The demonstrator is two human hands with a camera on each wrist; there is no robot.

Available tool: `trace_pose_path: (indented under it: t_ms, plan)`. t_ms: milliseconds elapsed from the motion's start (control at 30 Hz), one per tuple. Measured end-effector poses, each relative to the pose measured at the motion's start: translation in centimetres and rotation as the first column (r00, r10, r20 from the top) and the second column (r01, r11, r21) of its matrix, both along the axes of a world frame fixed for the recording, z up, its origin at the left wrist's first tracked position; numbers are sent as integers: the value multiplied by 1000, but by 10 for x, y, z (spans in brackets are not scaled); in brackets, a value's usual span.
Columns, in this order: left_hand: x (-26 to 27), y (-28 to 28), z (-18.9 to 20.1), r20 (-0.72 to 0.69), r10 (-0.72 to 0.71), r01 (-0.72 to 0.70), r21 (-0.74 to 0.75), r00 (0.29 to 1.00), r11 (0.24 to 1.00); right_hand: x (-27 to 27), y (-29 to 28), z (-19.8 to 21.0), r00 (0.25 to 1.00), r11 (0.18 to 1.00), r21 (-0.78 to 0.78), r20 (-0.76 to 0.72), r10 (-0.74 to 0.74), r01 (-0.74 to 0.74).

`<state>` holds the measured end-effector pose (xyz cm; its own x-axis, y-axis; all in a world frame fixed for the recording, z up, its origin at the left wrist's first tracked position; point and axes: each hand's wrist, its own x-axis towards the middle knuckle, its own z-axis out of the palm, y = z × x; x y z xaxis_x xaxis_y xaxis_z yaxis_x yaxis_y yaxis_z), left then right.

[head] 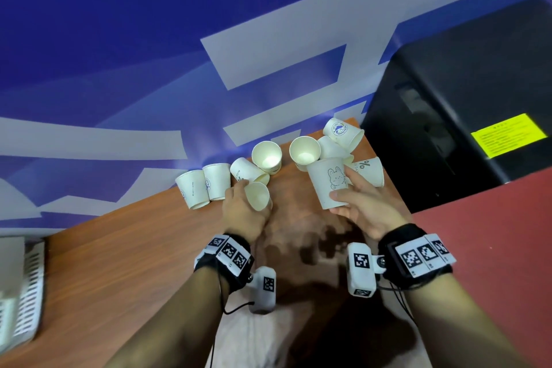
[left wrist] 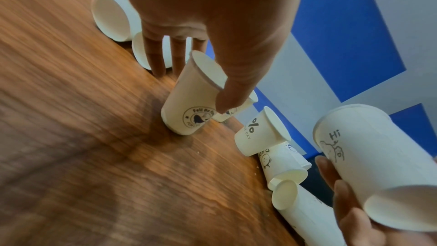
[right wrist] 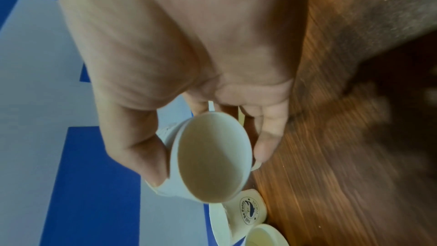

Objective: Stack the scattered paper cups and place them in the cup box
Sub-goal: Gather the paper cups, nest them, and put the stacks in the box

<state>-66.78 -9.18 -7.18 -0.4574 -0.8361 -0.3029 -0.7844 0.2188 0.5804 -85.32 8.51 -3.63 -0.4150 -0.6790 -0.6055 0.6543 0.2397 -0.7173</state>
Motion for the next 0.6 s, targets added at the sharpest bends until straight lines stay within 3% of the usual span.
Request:
trace_pose_path:
  t_ms: [267, 600]
  plan:
    - [32, 5, 46, -190, 64, -65, 0, 980, 998, 30, -9, 27, 989, 1000, -6, -146, 29, -30]
    - [168, 4, 72, -325, 305, -289, 96, 895, 952, 124, -48, 70, 917, 968, -15, -322, 233, -251]
